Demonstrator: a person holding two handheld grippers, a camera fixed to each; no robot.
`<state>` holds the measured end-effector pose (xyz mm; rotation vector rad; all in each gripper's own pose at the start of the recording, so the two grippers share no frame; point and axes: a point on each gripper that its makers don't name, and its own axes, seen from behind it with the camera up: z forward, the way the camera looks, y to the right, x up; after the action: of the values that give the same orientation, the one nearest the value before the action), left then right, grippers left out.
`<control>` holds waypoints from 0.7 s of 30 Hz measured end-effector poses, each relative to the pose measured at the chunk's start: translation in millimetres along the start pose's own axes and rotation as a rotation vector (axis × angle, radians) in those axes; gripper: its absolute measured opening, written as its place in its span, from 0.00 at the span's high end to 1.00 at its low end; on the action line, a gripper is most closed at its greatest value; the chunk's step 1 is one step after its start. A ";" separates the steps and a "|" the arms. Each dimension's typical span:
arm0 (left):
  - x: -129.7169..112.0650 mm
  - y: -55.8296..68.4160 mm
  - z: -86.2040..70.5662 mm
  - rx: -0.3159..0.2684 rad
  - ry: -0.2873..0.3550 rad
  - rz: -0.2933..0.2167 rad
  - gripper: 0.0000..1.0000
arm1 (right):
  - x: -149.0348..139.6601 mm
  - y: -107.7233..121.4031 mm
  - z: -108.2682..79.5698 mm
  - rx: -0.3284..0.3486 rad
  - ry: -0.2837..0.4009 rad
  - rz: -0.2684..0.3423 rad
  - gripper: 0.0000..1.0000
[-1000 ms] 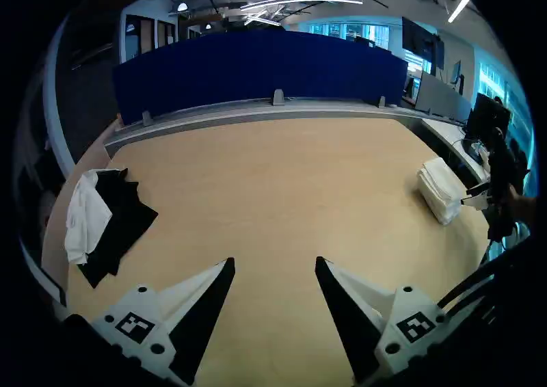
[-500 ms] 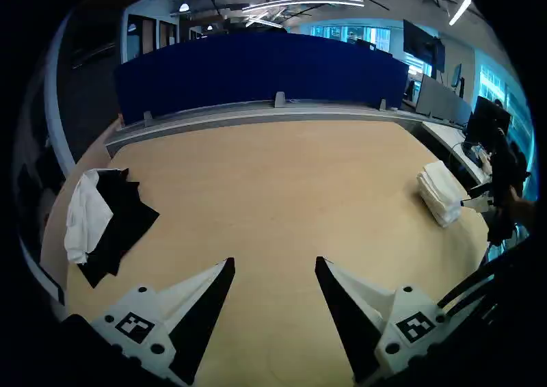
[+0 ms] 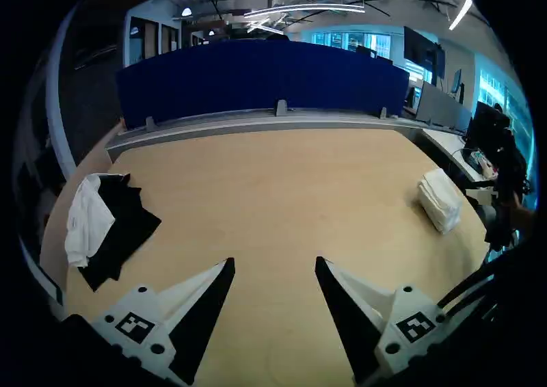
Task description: Fold towel
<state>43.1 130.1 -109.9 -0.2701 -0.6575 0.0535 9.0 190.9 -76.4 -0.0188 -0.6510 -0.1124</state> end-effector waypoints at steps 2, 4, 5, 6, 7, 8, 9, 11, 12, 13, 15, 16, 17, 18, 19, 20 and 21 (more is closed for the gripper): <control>1.9 -0.4 -0.4 0.001 0.006 -0.002 0.13 | 16.7 -3.4 -3.1 -0.002 0.058 0.022 0.00; 4.0 -0.5 -0.7 0.000 0.012 -0.003 0.13 | 34.4 -6.8 -7.5 -0.002 0.120 0.044 0.00; 5.1 -0.5 -0.8 0.000 0.014 -0.003 0.13 | 42.6 -8.4 -9.7 -0.002 0.149 0.055 0.00; 6.4 -0.5 -0.5 0.000 0.018 -0.003 0.13 | 49.0 -9.9 -10.9 -0.001 0.170 0.064 0.00; 7.7 -0.6 -0.2 0.000 0.022 -0.002 0.13 | 53.8 -11.2 -11.7 0.000 0.186 0.071 0.00; 9.0 -0.6 0.2 0.000 0.025 -0.002 0.13 | 58.6 -12.5 -12.5 0.002 0.202 0.078 0.00; 10.8 -1.1 0.5 0.001 0.030 -0.002 0.13 | 62.1 -13.5 -12.6 0.002 0.214 0.085 0.00; 14.4 -2.0 1.1 0.006 0.040 -0.002 0.13 | 67.4 -15.1 -12.3 0.003 0.230 0.096 0.00; 16.8 -2.3 1.1 0.007 0.048 -0.003 0.13 | 70.4 -16.2 -12.5 0.004 0.240 0.100 0.00; 19.0 -2.5 1.0 0.008 0.055 -0.005 0.13 | 73.0 -17.2 -12.9 0.004 0.249 0.103 0.00; 23.4 -3.2 1.0 0.010 0.071 -0.009 0.13 | 78.8 -19.8 -14.0 0.003 0.267 0.107 0.00; 25.4 -3.8 1.2 0.011 0.078 -0.011 0.13 | 81.6 -21.1 -14.8 0.002 0.275 0.107 0.00; 27.3 -4.4 1.4 0.013 0.086 -0.014 0.13 | 84.3 -22.5 -15.5 0.001 0.282 0.107 0.00; 29.6 -5.6 1.6 0.016 0.094 -0.018 0.13 | 88.2 -24.6 -16.4 0.000 0.292 0.105 0.00; 31.6 -6.9 1.8 0.018 0.101 -0.022 0.13 | 91.8 -26.5 -17.2 0.000 0.301 0.103 0.00; 33.6 -8.2 1.9 0.021 0.108 -0.026 0.13 | 95.4 -28.5 -17.9 -0.001 0.310 0.101 0.00; 36.3 -10.0 1.9 0.024 0.116 -0.030 0.13 | 100.2 -31.5 -19.0 0.000 0.321 0.100 0.00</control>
<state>70.3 125.8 -84.2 -0.2382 -0.5447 0.0169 96.2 148.8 -31.4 -0.0325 -0.3284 -0.0178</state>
